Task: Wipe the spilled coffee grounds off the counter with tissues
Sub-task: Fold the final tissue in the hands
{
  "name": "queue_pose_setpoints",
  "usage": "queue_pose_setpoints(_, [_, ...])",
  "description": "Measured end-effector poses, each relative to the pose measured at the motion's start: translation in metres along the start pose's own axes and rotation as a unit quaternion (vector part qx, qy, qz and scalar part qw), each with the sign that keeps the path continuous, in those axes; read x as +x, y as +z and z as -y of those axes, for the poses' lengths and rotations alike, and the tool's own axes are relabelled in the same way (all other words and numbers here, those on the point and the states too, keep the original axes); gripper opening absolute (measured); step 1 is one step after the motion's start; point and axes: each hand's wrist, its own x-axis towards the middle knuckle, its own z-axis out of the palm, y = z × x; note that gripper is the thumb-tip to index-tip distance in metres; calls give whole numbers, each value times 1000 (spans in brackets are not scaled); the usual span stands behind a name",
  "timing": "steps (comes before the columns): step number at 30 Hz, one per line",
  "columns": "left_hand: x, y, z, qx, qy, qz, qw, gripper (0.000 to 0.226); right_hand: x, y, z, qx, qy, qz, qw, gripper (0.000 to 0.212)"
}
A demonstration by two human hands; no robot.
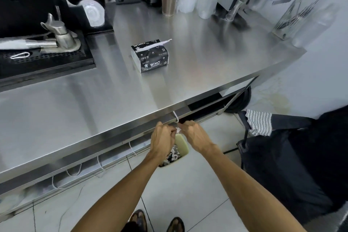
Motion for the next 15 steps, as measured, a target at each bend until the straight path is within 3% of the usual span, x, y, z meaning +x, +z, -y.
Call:
queue_pose_setpoints(6, [18,118,81,10,-7,25,1000,12,11,144,-37,27,87,32,995,3])
queue_pose_setpoints(9, [24,185,129,45,-10,44,998,16,18,219,-53,59,129,36,989,25])
queue_pose_setpoints(12, [28,247,169,80,-11,61,995,18,25,295,-69,68,158,30,985,13])
queue_pose_setpoints(15, [33,297,204,139,0,78,987,20,30,358,-82,73,173,19,982,21])
